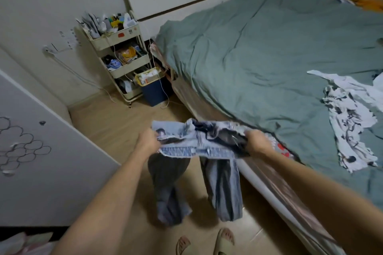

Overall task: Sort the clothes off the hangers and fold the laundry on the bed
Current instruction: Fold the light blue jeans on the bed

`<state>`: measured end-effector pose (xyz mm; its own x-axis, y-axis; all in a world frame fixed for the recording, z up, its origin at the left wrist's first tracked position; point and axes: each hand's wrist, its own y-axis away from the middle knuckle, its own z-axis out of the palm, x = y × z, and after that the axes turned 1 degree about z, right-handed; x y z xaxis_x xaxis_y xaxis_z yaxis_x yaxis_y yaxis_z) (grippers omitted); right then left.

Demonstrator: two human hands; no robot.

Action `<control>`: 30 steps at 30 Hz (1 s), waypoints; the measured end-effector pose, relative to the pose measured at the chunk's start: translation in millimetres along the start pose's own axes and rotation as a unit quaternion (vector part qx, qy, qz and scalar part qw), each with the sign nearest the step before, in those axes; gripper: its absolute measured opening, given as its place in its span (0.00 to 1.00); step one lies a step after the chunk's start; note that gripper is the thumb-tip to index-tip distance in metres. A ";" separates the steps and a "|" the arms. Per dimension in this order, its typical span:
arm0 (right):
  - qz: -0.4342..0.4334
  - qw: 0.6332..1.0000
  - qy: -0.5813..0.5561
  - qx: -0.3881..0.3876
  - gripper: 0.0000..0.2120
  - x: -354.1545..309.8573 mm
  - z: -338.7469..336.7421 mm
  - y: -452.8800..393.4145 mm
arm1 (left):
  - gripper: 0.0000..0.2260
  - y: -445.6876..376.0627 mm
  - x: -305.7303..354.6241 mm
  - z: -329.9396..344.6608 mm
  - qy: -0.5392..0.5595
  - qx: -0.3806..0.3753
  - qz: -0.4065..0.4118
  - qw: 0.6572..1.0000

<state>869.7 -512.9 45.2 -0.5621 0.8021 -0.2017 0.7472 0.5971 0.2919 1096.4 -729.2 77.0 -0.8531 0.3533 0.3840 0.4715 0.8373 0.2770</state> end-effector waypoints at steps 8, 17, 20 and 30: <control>0.063 0.977 -0.186 -0.088 0.06 25.9 -13.4 -11.0 | 0.11 -13.3 -0.9 -5.1 0.104 -0.093 -0.009 0.990; 0.040 0.933 -0.340 -0.110 0.13 24.9 -29.1 4.7 | 0.08 -2.9 -2.5 -9.1 0.151 -0.213 0.039 0.964; 0.038 0.934 -0.337 -0.117 0.11 23.0 -37.9 4.2 | 0.13 -4.3 3.5 -9.2 0.138 -0.188 0.044 0.971; -0.002 0.950 -0.302 -0.085 0.16 34.8 -55.2 7.5 | 0.15 -0.9 15.6 -14.3 0.106 -0.202 0.106 0.968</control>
<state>836.2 -481.2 92.0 -0.2208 0.6920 -0.6873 0.6484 0.6306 0.4265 1085.8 -730.5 95.3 -0.6829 0.3703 0.6297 0.7163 0.5085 0.4779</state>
